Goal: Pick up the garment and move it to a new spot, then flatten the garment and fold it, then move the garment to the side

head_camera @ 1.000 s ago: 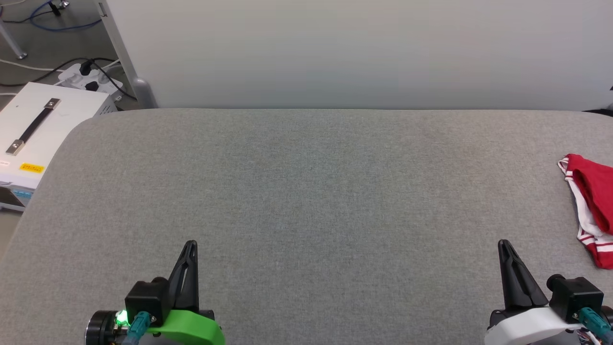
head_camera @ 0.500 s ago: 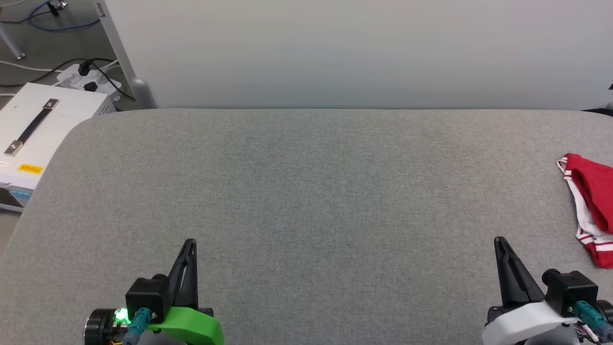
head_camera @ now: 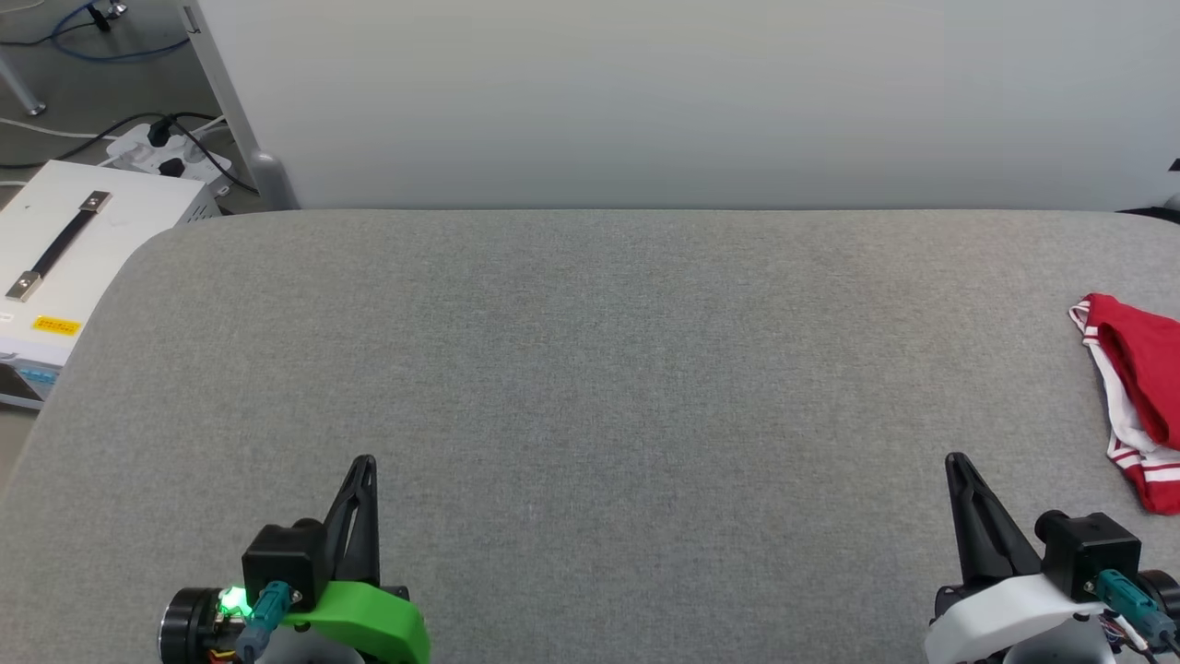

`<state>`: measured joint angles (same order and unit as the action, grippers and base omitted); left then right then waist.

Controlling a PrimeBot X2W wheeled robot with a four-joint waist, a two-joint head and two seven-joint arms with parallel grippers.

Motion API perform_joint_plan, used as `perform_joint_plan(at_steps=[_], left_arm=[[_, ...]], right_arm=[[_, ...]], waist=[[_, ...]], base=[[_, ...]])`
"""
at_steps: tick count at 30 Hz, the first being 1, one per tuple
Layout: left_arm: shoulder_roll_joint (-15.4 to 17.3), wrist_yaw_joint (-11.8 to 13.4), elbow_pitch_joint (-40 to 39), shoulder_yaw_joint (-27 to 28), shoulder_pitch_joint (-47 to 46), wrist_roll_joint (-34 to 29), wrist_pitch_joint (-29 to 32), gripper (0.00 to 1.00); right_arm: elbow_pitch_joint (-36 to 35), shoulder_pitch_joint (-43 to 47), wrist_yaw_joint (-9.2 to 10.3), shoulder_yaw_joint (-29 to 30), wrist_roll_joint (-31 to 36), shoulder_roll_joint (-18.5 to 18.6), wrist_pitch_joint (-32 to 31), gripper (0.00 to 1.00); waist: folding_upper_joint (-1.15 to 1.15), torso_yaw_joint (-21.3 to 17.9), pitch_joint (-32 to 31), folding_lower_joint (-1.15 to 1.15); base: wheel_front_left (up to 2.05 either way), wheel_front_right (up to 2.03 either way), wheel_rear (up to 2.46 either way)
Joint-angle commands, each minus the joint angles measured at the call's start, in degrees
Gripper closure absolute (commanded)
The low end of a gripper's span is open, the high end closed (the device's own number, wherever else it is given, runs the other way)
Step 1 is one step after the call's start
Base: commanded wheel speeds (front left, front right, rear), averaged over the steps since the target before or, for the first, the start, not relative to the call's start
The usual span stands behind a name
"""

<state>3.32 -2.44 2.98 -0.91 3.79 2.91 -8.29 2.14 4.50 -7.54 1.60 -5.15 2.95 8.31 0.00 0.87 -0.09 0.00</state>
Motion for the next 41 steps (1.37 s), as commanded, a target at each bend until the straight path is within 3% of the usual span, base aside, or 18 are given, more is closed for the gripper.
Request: perform_joint_plan(at_steps=[1,41], left_arm=[[-0.19,0.41,-0.34,0.24,-1.27,-0.55,0.31,1.00],[-0.34,1.58,-1.86,0.63,-2.73,-1.91,4.91,1.00]], right_arm=[[-0.51,-1.29,0.02,-0.14,0.58,-0.03,-0.30,1.00],[-1.45,-3.14,0.04,-0.98,3.22,-0.06,-4.92,1.00]], waist=[[0.00,-0.02,0.00,0.00],[0.00,-0.51,0.05,0.00]], base=[[0.00,0.00,0.00],[0.00,0.00,0.00]])
